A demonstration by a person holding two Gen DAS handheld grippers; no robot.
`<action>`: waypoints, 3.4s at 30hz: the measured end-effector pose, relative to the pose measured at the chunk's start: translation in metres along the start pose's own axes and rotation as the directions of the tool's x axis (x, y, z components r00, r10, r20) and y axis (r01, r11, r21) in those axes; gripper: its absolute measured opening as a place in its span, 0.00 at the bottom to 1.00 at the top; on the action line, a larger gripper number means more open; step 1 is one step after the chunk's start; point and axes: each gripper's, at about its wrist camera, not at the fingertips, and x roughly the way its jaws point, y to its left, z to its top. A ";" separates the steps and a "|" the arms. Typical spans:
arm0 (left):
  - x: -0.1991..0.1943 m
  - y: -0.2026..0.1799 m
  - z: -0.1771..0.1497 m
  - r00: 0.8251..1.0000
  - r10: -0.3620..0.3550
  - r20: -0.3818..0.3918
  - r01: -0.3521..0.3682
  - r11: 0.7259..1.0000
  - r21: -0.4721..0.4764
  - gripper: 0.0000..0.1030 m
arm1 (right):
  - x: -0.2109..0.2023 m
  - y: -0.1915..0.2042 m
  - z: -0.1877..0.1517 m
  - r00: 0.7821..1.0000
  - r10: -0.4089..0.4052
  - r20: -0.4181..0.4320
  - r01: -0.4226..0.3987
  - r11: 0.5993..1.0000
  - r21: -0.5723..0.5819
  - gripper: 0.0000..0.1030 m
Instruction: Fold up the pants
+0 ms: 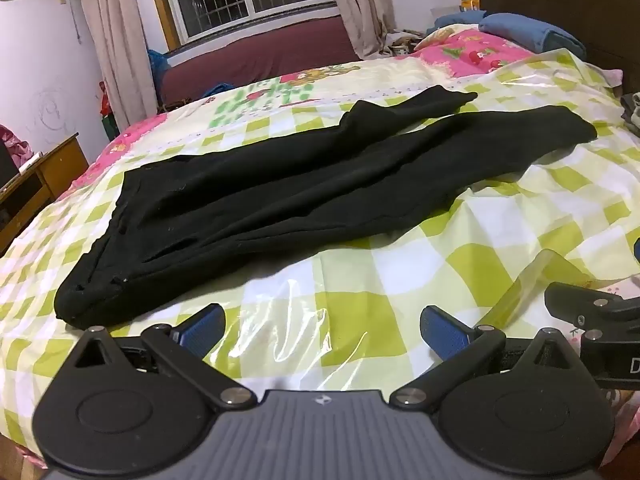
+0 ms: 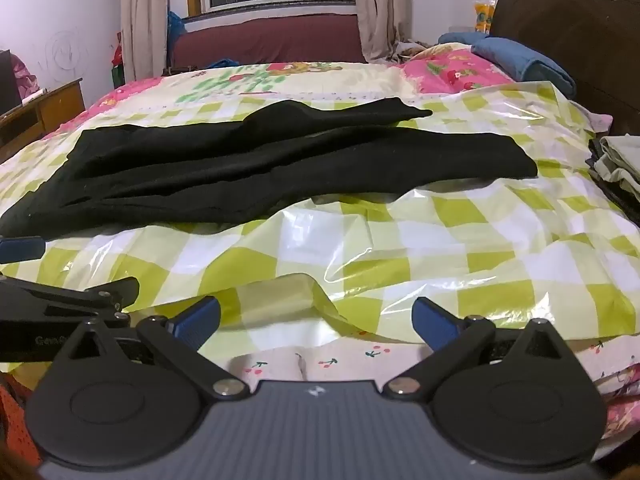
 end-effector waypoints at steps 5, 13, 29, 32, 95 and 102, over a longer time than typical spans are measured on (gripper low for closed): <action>0.002 0.002 0.000 1.000 -0.001 -0.013 0.001 1.000 -0.013 1.00 | 0.000 0.000 0.000 1.000 -0.001 0.000 0.001 1.000 -0.001 0.98; 0.003 0.004 -0.001 1.000 -0.006 -0.013 0.006 1.000 -0.007 1.00 | 0.000 -0.001 -0.004 1.000 -0.015 -0.003 0.015 1.000 0.004 0.98; -0.002 -0.001 -0.002 0.999 -0.032 -0.004 0.032 0.999 0.014 1.00 | 0.007 -0.005 -0.006 0.999 -0.039 -0.031 0.039 0.999 0.009 0.98; -0.002 -0.002 -0.002 0.999 -0.033 -0.004 0.033 0.999 0.019 1.00 | 0.007 -0.004 -0.006 0.999 -0.041 -0.033 0.041 0.999 0.009 0.98; 0.105 0.216 0.000 0.992 0.077 -0.098 -0.072 0.996 0.055 0.84 | 0.144 0.246 0.085 0.779 0.521 -0.347 -0.624 0.591 -0.512 0.12; 0.095 0.246 -0.024 0.961 0.237 -0.144 -0.223 0.969 0.103 0.75 | 0.114 0.290 0.063 0.768 0.540 -0.345 -0.630 0.537 -0.561 0.11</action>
